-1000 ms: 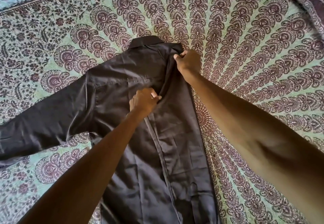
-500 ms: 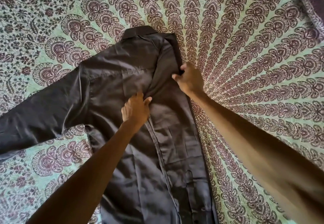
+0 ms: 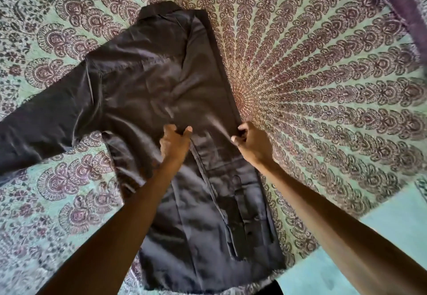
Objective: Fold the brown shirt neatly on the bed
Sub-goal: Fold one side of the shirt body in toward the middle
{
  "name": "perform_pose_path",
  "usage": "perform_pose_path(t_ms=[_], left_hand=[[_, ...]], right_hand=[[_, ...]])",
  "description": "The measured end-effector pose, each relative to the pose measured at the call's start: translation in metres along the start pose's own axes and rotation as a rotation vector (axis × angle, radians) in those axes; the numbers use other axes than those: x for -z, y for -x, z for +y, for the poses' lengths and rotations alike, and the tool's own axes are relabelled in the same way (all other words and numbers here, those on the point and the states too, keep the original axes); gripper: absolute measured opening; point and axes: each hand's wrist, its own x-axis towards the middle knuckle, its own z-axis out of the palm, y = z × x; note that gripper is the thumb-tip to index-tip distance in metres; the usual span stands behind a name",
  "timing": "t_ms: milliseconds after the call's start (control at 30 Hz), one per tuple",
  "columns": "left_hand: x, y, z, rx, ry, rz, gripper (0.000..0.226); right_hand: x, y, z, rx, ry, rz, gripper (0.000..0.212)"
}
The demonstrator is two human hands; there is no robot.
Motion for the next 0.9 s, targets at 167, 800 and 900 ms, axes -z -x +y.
perform_pose_path(t_ms=[167, 800, 900], left_hand=[[-0.029, 0.049, -0.051, 0.029, -0.042, -0.187, 0.041], [-0.06, 0.139, -0.134, -0.031, 0.04, -0.223, 0.025], [-0.051, 0.127, -0.141, -0.032, 0.123, -0.175, 0.027]], right_hand=[[-0.007, 0.07, 0.041, -0.078, 0.014, 0.001, 0.03], [-0.039, 0.197, 0.11, -0.203, 0.062, 0.045, 0.032], [-0.039, 0.201, 0.102, -0.11, 0.106, 0.193, 0.034]])
